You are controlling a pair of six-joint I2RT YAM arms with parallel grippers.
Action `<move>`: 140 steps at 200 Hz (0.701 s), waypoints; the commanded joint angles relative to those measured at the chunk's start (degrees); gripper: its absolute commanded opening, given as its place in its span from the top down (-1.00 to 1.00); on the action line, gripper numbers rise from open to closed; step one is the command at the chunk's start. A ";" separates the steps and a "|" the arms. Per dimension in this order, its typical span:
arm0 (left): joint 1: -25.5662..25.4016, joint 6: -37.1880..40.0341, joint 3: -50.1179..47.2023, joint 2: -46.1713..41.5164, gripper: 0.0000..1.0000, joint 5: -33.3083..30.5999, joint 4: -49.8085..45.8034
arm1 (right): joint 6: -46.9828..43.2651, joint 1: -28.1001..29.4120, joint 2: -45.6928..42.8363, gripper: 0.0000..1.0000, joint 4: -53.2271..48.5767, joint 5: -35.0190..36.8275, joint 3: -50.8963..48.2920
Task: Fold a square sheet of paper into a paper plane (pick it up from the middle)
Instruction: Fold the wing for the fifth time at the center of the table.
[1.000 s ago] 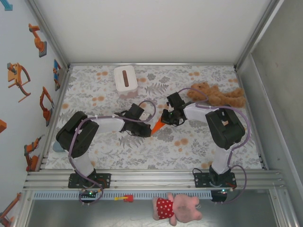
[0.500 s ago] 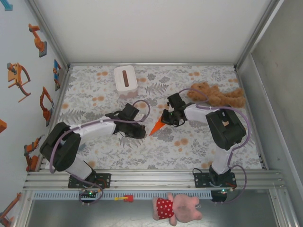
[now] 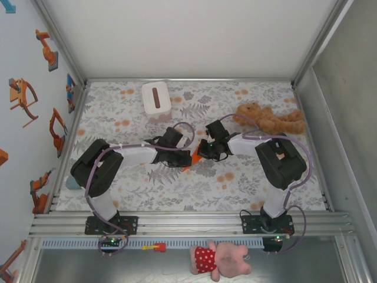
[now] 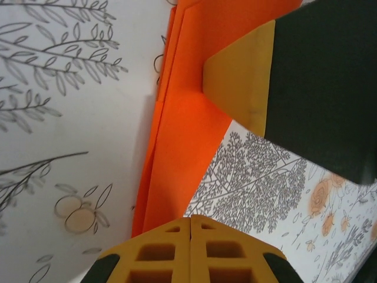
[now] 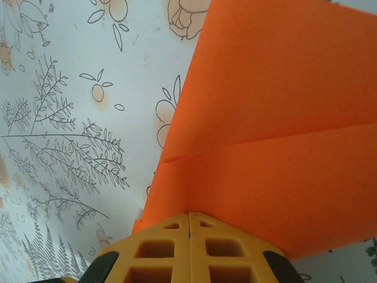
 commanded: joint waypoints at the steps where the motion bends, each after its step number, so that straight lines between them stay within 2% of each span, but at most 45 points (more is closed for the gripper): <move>1: 0.01 -1.57 2.21 1.07 1.00 0.03 0.61 | 0.43 0.54 -0.87 0.97 -2.05 0.21 -1.64; 82: 0.23 -1.87 2.17 4.36 1.00 -3.19 -4.85 | -6.98 -1.74 -4.12 0.97 -1.56 0.00 1.21; 140: 0.23 -2.14 2.05 4.54 1.00 -2.62 -4.60 | -10.45 -5.32 -1.08 0.97 -3.40 0.10 2.60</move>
